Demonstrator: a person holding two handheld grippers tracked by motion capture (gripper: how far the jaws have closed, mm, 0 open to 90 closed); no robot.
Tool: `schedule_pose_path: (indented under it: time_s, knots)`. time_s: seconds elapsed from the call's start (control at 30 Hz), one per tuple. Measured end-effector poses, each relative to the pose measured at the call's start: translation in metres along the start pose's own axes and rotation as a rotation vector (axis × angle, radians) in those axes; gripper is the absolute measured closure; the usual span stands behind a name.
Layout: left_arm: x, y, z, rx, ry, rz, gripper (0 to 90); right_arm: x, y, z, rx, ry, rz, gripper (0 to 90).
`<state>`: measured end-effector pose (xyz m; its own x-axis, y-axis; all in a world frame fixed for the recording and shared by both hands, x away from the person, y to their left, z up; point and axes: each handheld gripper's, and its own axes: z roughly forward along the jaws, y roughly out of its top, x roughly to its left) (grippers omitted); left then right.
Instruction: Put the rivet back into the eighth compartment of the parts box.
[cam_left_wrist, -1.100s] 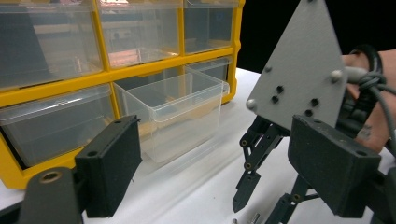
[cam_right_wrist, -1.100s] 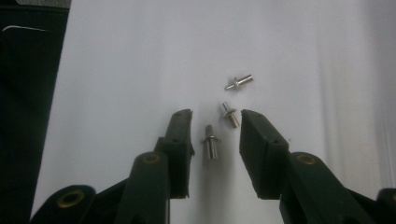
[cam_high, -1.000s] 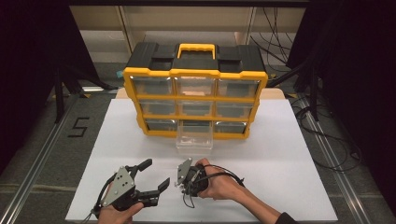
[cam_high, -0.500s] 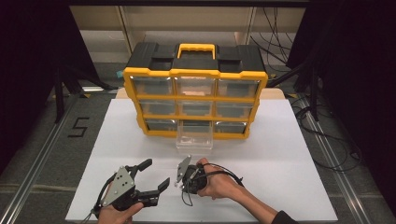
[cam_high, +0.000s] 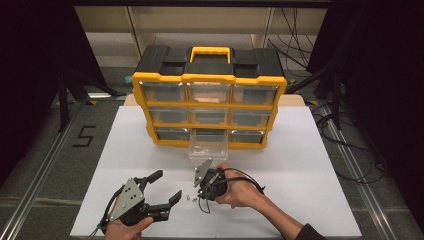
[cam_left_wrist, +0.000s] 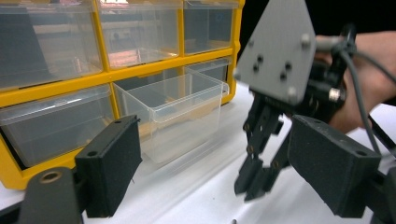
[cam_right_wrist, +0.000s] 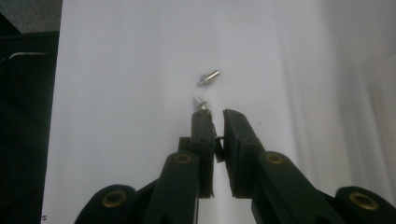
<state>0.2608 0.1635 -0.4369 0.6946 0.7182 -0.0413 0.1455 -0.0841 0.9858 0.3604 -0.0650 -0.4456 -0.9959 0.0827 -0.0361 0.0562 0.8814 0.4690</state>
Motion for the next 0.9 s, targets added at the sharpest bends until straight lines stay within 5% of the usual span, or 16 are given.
schedule_pose_path:
  time_s: [0.5, 0.9]
  knots:
    - [0.000, 0.000, 0.000, 0.002, -0.002, -0.001, 17.4, -0.019, 0.007, -0.059, -0.160, -0.109, 0.045, 83.3]
    - [-0.001, 0.000, 0.001, 0.005, -0.003, 0.003, 17.4, -0.031, 0.013, -0.073, -0.226, -0.156, 0.061, 83.3]
